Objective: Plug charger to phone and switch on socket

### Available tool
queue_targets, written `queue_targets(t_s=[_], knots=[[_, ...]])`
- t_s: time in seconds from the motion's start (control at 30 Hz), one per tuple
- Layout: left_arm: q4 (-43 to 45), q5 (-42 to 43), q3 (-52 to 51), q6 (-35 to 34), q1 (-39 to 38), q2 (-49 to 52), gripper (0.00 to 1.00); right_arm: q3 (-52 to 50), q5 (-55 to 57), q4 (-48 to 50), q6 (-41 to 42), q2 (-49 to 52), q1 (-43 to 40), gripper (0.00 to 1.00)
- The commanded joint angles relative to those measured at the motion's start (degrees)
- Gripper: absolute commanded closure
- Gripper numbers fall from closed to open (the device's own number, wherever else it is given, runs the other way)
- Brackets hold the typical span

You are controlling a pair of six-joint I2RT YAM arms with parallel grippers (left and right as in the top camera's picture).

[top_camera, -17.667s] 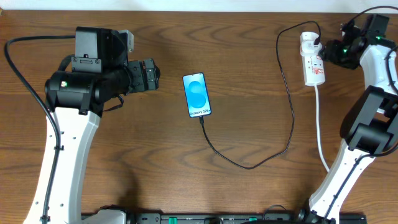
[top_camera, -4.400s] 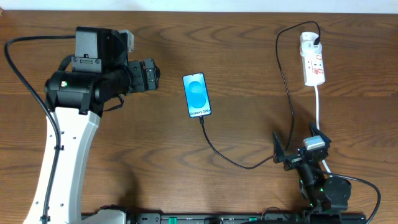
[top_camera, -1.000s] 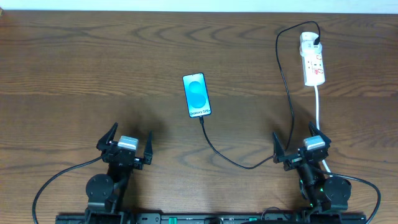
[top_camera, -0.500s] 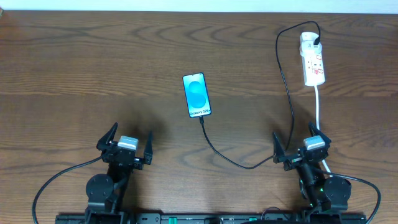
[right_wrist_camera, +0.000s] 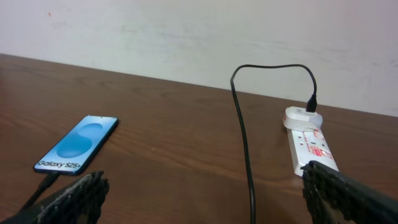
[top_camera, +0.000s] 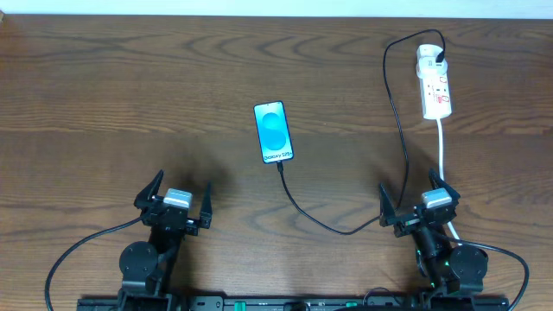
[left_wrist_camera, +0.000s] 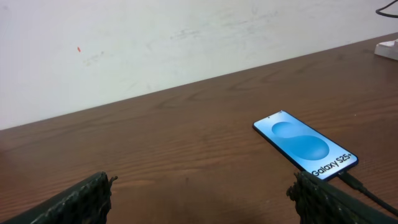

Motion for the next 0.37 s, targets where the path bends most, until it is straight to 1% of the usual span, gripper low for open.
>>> queue_targets(t_s=[0.0, 0.03, 0.33], knots=[[-1.36, -0.28, -1.33, 0.96, 0.28, 0.02, 0.07, -0.07, 0.07, -0.33, 0.72, -0.24, 0.33, 0.01], [-1.36, -0.28, -1.36, 0.96, 0.28, 0.02, 0.06, -0.07, 0.07, -0.33, 0.70, -0.24, 0.33, 0.01], [-1.36, -0.28, -1.36, 0.96, 0.28, 0.02, 0.07, -0.07, 0.07, -0.33, 0.70, -0.24, 0.33, 0.01]])
